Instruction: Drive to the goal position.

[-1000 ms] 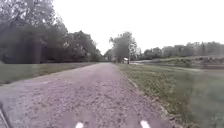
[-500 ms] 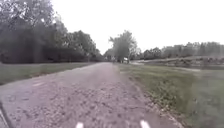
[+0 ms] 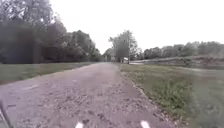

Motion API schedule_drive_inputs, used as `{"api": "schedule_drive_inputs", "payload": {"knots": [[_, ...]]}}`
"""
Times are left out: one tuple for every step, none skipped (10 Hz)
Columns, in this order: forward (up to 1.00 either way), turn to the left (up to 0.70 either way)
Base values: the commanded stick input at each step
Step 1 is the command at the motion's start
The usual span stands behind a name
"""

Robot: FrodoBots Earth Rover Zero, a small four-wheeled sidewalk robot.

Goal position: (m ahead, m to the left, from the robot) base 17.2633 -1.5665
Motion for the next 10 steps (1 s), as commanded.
{"api": "schedule_drive_inputs", "payload": {"knots": [[0.70,0.00],[0.70,0.00],[0.70,0.00],[0.70,0.00],[0.70,0.00],[0.70,0.00],[0.70,0.00],[0.70,0.00],[0.70,0.00],[0.70,0.00]]}}
